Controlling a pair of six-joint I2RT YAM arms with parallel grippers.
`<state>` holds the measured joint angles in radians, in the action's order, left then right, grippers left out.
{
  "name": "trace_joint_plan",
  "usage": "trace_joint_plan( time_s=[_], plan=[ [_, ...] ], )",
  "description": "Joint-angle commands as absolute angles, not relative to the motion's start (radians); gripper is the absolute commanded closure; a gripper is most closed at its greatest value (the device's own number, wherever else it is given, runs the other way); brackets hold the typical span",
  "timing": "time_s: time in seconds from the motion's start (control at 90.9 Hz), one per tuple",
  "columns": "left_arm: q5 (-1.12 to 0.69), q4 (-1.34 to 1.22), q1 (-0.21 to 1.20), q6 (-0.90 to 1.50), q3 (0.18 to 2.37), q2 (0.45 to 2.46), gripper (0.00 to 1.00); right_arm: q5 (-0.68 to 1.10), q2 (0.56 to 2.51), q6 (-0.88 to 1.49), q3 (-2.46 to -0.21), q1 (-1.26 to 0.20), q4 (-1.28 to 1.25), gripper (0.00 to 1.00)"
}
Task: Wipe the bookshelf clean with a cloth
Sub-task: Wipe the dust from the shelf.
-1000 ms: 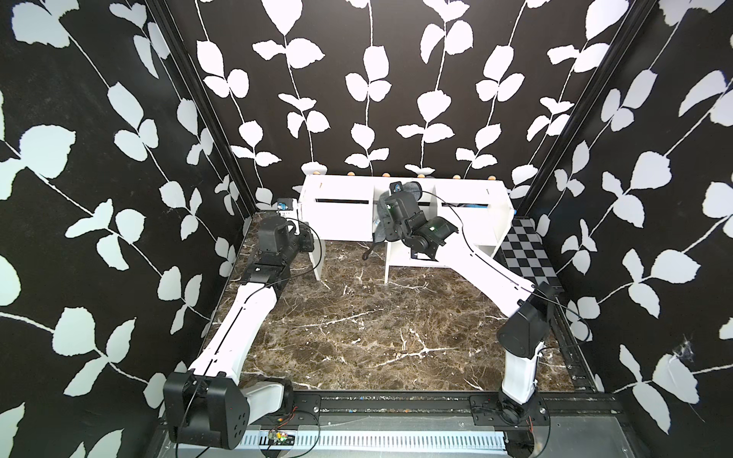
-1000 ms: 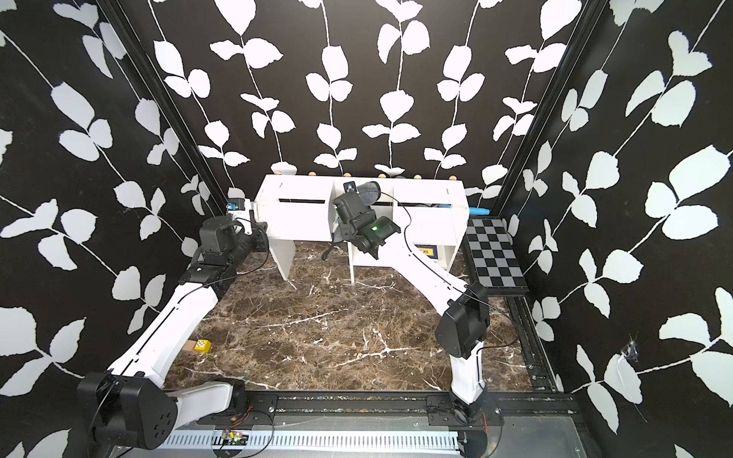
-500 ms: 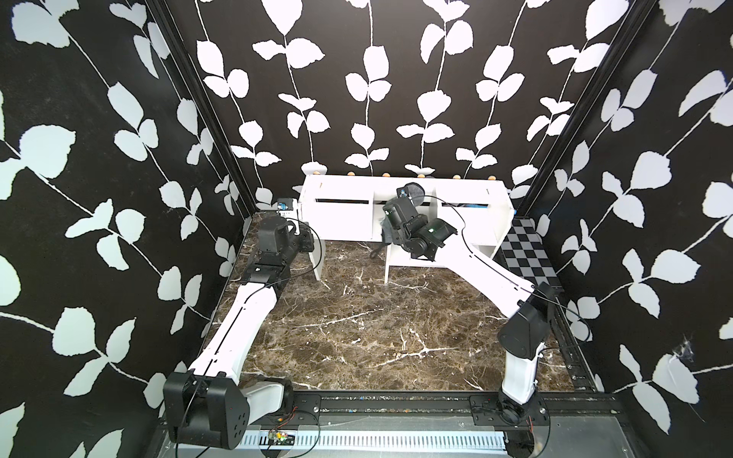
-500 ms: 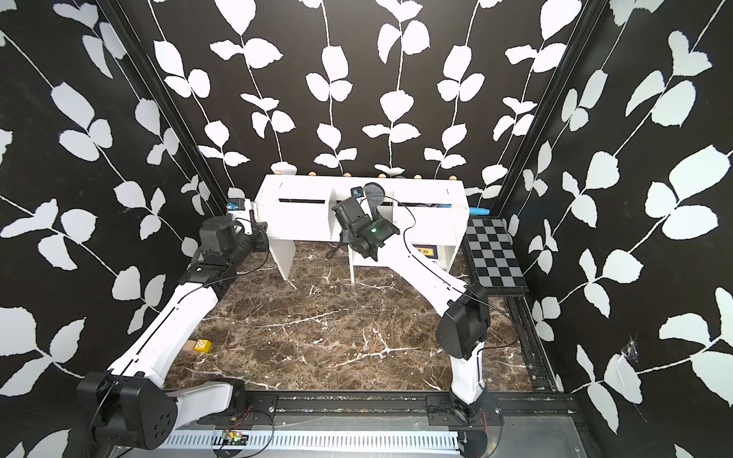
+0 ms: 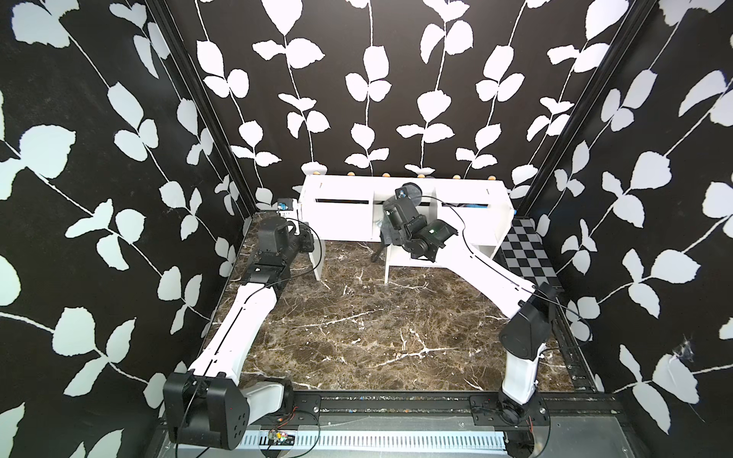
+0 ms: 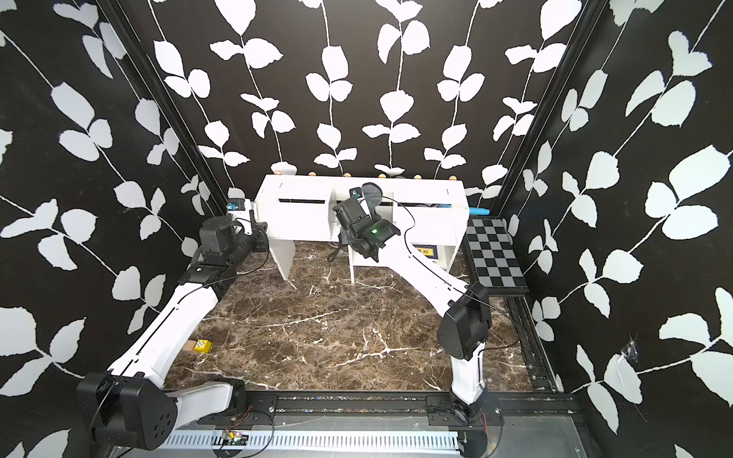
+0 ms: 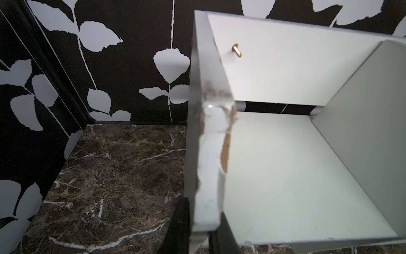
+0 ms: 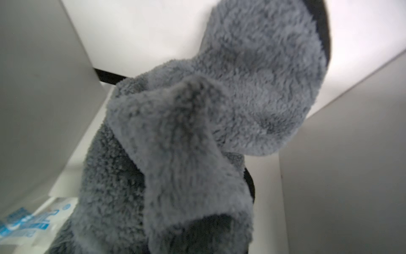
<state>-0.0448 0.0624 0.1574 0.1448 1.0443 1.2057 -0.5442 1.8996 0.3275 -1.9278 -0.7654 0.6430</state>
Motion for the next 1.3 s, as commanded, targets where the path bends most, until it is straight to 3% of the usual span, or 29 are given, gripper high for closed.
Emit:
trace_joint_plan(
  time_s=[0.0,0.264,0.473,0.825,1.155,1.287],
  plan=[
    [-0.167,0.0,0.187,0.213,1.049,1.144,1.0,-0.481,1.918,0.309,-1.999,-0.774,0.624,1.0],
    [-0.158,0.002,0.187,0.21,1.047,1.145,1.0,-0.637,1.908,0.296,-2.037,-0.726,0.629,1.0],
    [-0.157,0.0,0.187,0.209,1.046,1.14,1.0,-0.714,1.816,0.33,-1.944,-0.67,0.655,1.0],
    [-0.16,-0.002,0.187,0.213,1.047,1.144,1.0,-0.547,1.696,0.365,-1.673,-0.715,0.548,1.0],
    [-0.159,0.0,0.187,0.211,1.047,1.143,1.0,-0.471,1.913,0.278,-2.015,-0.802,0.658,1.0],
    [-0.161,0.0,0.187,0.21,1.045,1.144,1.0,-0.542,1.984,0.268,-2.171,-0.8,0.727,1.0]
  ],
)
